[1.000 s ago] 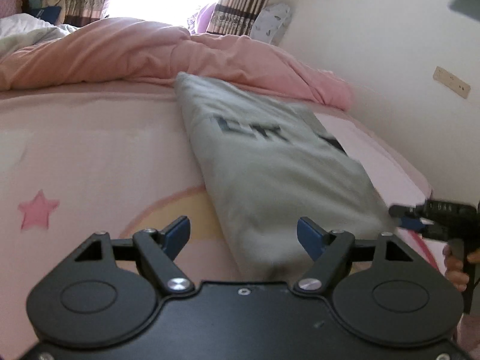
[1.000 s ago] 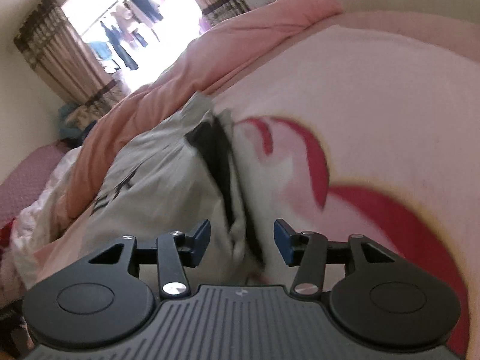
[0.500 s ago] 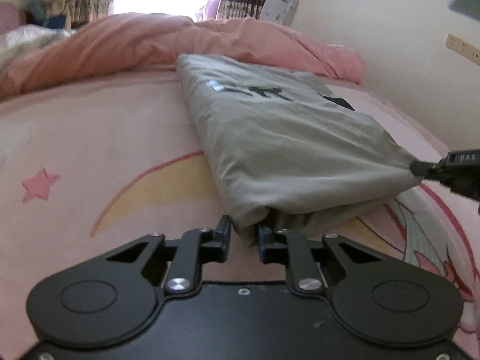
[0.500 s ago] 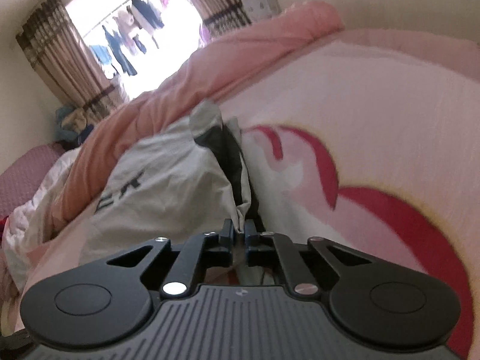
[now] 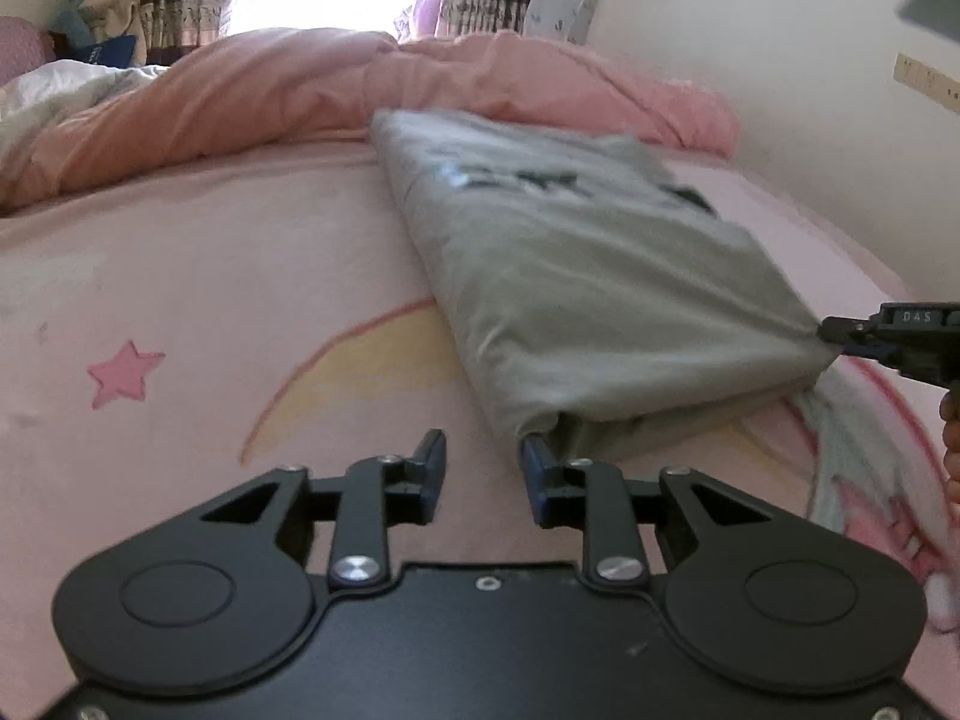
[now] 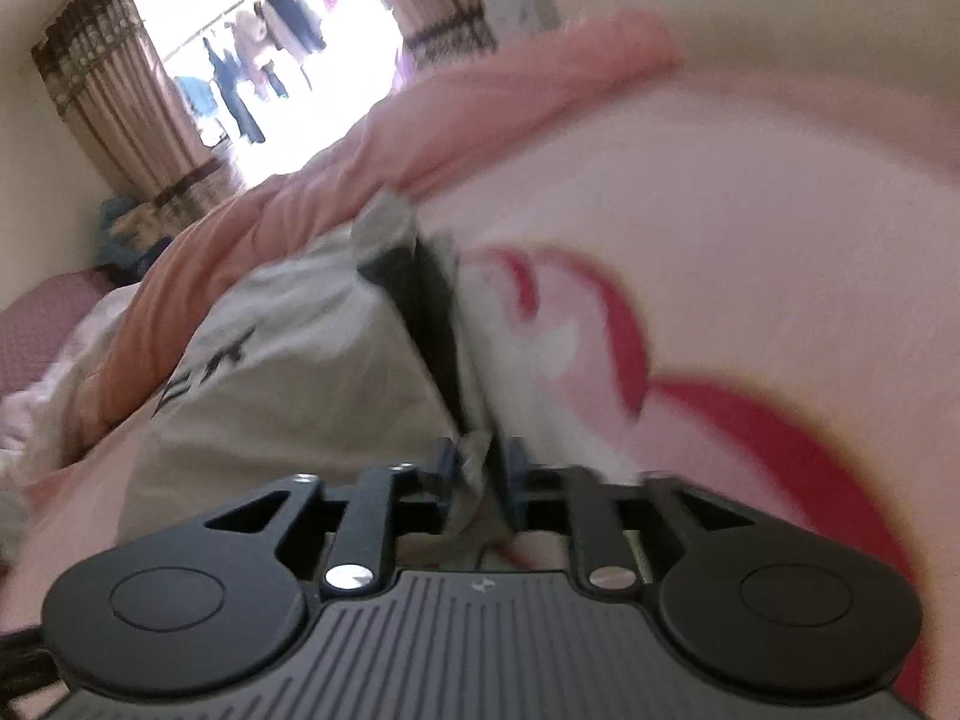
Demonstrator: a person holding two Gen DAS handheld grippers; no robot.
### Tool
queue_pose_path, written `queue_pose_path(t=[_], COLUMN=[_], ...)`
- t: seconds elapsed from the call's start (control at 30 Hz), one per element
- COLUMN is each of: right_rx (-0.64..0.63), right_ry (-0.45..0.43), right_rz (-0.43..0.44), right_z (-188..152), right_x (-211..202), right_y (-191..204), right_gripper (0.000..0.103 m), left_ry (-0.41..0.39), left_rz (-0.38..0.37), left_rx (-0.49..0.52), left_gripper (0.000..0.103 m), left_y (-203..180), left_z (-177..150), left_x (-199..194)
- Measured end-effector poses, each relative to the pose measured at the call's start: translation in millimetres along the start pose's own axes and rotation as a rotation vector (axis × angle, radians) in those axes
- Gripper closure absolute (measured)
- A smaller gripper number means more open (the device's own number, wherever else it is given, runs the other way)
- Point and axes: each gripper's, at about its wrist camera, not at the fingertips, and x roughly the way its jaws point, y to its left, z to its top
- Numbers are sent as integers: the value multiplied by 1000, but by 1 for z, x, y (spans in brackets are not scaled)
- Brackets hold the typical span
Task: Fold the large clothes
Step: 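Pinch and tuck the loose jacket edge under with the right gripper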
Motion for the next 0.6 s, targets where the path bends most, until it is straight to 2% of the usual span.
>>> queue_pose_path(t=[0.03,0.07,0.17,0.23,0.37,0.43,0.5,0.6], right_rx=[-29,-58,-127,-174,-211,-215,-202,-193], right_ry=[-46,-76,-85,-56,21,52,66,53], right_rz=[-20,-2,94,99,52,8,5,18], right_z=[3,6,10,7,-7,-14,-21,-26], right_x=[-9,-15,-23,-14,14,25,33,35], right_y=[7,14,39,52,59,55,47,41], right_gripper=[72,72,72,73,74,84,95,98], left_ry=[-28,-55,-116,-103,1,-8,-22,-39], left_rz=[-7,-13,-69,-97,-89,-75,-73,-68], left_rx=[-17,-21,6,14,0,8,17,32], left_gripper=[77,79,72,72,72,72,72,72], left_y=[1,-1,-16,-23,-24,-23,-23,-24], left_z=[5,12,32,36,22,10,3,-4], left_x=[-6,-9,-10,1,39,42,43,44])
